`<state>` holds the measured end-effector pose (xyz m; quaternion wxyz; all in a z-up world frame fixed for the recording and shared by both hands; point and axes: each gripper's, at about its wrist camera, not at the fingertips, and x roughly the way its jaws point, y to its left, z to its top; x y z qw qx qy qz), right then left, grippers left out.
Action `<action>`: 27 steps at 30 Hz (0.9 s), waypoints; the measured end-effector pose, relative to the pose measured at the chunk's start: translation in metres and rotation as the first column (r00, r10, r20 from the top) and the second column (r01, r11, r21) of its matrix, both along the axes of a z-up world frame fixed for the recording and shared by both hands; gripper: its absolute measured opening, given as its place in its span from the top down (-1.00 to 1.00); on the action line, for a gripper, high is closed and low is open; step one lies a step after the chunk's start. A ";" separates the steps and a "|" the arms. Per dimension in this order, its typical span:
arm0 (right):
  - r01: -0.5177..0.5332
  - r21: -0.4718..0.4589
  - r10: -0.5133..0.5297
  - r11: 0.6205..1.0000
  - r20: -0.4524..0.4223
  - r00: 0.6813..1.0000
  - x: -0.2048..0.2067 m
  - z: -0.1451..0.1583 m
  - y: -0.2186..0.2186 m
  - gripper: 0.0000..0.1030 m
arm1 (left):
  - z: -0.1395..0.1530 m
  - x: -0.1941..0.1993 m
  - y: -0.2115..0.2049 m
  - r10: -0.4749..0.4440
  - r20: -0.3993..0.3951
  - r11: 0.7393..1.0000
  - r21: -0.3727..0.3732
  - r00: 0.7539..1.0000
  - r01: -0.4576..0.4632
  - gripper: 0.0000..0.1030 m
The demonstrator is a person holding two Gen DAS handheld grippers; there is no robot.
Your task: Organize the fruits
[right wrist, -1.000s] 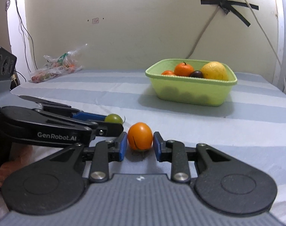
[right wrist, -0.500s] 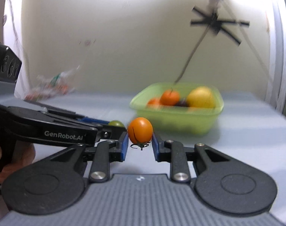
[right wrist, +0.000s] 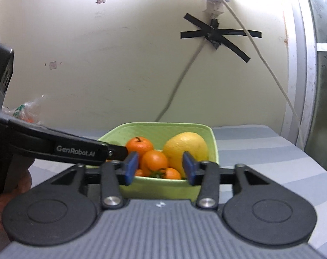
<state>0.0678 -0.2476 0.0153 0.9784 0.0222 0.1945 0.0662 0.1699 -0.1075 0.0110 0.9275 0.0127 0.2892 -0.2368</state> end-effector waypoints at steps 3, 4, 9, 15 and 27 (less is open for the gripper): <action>0.014 0.055 -0.015 0.998 0.025 1.000 -0.005 0.005 -0.006 -0.04 | 0.007 -0.008 0.004 0.027 0.018 1.000 -0.010 0.999 -0.027 0.09; 0.020 0.068 -0.022 0.997 0.031 0.999 -0.006 0.005 -0.008 -0.04 | 0.011 -0.011 0.007 0.038 0.023 0.999 -0.019 0.999 -0.037 0.03; 0.090 0.151 -0.098 0.984 0.045 0.994 -0.020 0.011 -0.021 -0.04 | 0.024 -0.041 0.031 0.107 0.040 0.993 -0.058 0.993 -0.105 -0.05; 0.114 0.222 -0.116 0.968 -0.003 0.993 -0.053 0.007 -0.020 -0.06 | 0.009 -0.087 0.045 0.171 0.014 0.985 0.026 0.985 -0.171 -0.20; 0.110 0.243 -0.078 0.964 -0.139 0.987 -0.098 -0.009 0.014 -0.08 | -0.012 -0.153 0.060 0.232 0.009 0.970 0.070 0.973 -0.232 -0.99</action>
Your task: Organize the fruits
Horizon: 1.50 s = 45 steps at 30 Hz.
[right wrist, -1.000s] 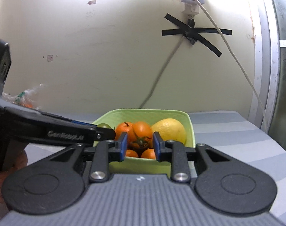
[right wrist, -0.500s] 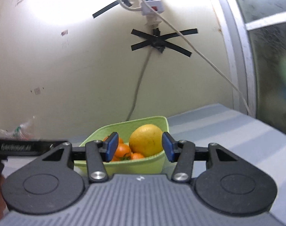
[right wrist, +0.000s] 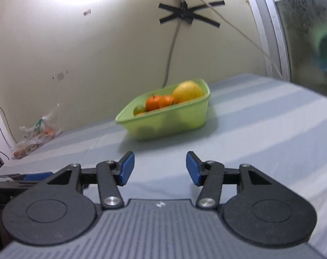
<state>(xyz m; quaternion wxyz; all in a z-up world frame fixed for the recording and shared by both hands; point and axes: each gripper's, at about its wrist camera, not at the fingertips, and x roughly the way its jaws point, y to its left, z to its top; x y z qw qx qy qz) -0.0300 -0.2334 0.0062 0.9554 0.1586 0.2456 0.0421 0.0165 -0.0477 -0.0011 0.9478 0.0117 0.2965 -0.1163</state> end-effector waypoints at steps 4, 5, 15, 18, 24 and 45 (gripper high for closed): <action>0.012 -0.008 -0.012 1.000 -0.002 1.000 -0.012 0.000 0.006 -0.08 | -0.003 -0.011 0.005 0.020 -0.004 1.000 0.006 1.000 -0.020 -0.99; 0.014 -0.010 -0.014 1.000 -0.007 1.000 -0.014 -0.001 0.007 -0.08 | -0.006 -0.013 0.007 0.026 -0.017 1.000 0.005 0.999 -0.026 -0.99; 0.061 0.076 -0.055 0.995 -0.072 0.996 -0.006 -0.008 -0.011 -0.09 | -0.019 -0.019 0.017 0.109 -0.071 0.993 0.042 0.991 -0.107 -0.99; 0.067 0.113 -0.058 0.991 -0.083 0.995 -0.005 -0.010 -0.017 -0.09 | -0.020 -0.020 0.014 0.118 -0.067 0.991 0.072 0.991 -0.113 -0.99; 0.058 0.066 -0.053 0.996 -0.079 0.995 -0.006 -0.009 -0.011 -0.16 | -0.021 -0.018 0.014 0.118 -0.066 0.990 0.082 0.991 -0.112 -1.00; 0.046 0.100 -0.039 0.994 -0.064 0.997 -0.006 -0.009 -0.015 -0.35 | -0.020 -0.027 0.005 0.096 -0.029 0.986 0.142 0.995 -0.091 -0.99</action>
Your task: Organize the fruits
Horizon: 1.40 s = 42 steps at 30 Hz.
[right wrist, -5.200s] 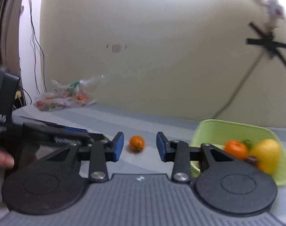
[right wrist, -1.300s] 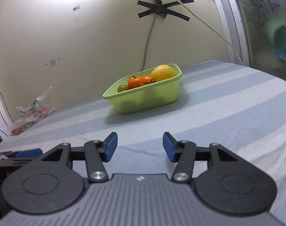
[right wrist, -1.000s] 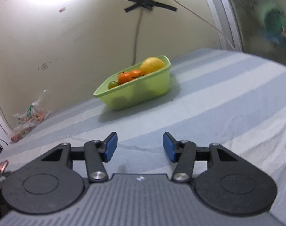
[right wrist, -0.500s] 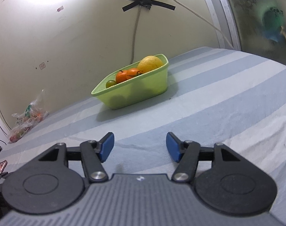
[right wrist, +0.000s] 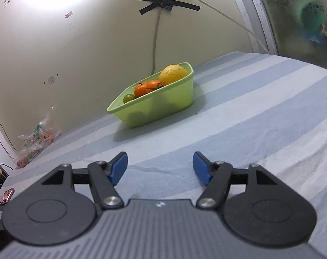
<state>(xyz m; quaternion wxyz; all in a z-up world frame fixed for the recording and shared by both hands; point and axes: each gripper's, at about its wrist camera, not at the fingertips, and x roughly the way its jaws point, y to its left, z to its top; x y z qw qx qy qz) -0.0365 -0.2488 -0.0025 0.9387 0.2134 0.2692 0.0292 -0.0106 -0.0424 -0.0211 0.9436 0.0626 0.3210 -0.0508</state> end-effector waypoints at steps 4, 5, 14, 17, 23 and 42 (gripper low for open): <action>-0.003 -0.002 0.003 1.000 0.004 1.000 0.000 0.000 0.000 -0.35 | 0.000 -0.002 -0.004 -0.003 0.019 0.999 0.032 1.000 0.002 -0.99; -0.004 -0.001 0.004 1.000 0.004 1.000 0.000 0.000 0.000 -0.35 | 0.000 -0.003 -0.005 -0.004 0.022 0.999 0.037 1.000 0.003 -0.99; 0.001 0.009 -0.001 1.000 0.013 1.000 -0.001 0.001 -0.001 -0.40 | 0.000 -0.010 -0.016 -0.029 0.070 0.994 0.103 0.997 0.022 -0.99; 0.005 0.010 -0.005 1.000 0.021 1.000 -0.001 0.001 0.000 -0.44 | 0.000 -0.012 -0.017 -0.034 0.080 0.993 0.117 0.996 0.025 -0.99; 0.007 0.026 -0.008 1.000 0.022 1.000 0.000 0.001 -0.002 -0.46 | 0.000 -0.014 -0.020 -0.033 0.107 0.990 0.142 0.994 0.018 -0.99; 0.011 0.055 -0.013 0.998 0.031 0.999 -0.001 0.001 -0.007 -0.49 | 0.000 -0.019 -0.023 -0.039 0.140 0.983 0.184 0.989 0.012 -1.00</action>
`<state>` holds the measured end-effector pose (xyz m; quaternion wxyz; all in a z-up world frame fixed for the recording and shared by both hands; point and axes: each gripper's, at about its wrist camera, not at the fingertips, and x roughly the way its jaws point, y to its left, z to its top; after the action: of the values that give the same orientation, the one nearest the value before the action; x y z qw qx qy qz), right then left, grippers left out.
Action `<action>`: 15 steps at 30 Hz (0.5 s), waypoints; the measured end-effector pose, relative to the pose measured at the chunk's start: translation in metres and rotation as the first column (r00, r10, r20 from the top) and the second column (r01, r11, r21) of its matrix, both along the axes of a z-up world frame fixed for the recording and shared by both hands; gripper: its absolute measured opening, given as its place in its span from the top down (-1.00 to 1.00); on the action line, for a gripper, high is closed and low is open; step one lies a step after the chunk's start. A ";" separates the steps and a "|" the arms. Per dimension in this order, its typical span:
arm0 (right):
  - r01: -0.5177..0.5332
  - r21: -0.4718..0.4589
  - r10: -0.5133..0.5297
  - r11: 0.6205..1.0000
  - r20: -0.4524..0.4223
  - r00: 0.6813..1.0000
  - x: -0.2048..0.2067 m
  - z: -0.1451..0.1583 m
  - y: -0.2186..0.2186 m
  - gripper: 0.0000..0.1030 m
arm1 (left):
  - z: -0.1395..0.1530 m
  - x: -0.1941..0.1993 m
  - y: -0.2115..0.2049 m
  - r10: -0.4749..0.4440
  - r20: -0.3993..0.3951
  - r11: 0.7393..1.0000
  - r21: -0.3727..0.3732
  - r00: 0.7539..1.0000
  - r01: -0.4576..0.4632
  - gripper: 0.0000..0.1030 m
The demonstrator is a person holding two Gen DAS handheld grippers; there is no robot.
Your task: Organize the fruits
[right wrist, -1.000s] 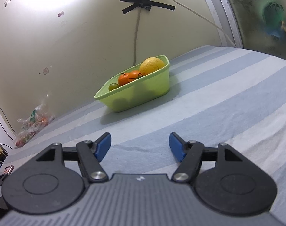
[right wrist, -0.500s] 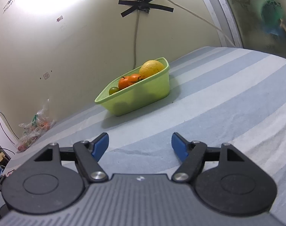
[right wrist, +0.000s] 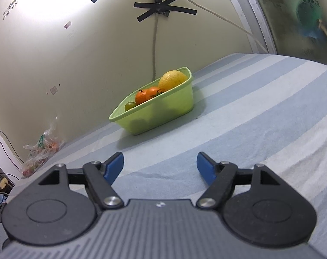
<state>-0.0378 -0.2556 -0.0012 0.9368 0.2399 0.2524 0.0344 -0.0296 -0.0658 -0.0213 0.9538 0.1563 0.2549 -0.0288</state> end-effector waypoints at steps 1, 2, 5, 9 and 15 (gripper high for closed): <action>0.000 0.001 0.000 1.000 0.001 1.000 0.000 0.000 0.000 -0.49 | 0.000 0.000 0.000 0.001 0.000 1.000 -0.001 1.000 -0.001 -1.00; 0.001 0.003 -0.001 1.000 0.001 1.000 0.000 0.000 0.000 -0.49 | 0.000 0.000 0.000 0.002 -0.001 1.000 -0.001 1.000 -0.002 -1.00; 0.002 0.005 -0.002 1.000 0.002 1.000 0.000 0.000 -0.001 -0.50 | 0.000 -0.001 -0.001 0.004 0.001 1.000 -0.002 1.000 -0.004 -1.00; 0.001 0.006 -0.001 1.000 0.003 1.000 0.000 0.001 -0.001 -0.51 | 0.000 -0.001 0.000 0.004 0.001 1.000 -0.001 1.000 -0.004 -1.00; 0.000 0.006 0.000 1.000 0.002 1.000 0.000 0.001 -0.002 -0.52 | 0.001 -0.003 -0.001 -0.004 0.010 1.000 0.013 1.000 0.004 -1.00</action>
<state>-0.0377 -0.2576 -0.0003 0.9363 0.2427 0.2513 0.0355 -0.0322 -0.0673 -0.0208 0.9539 0.1633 0.2501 -0.0282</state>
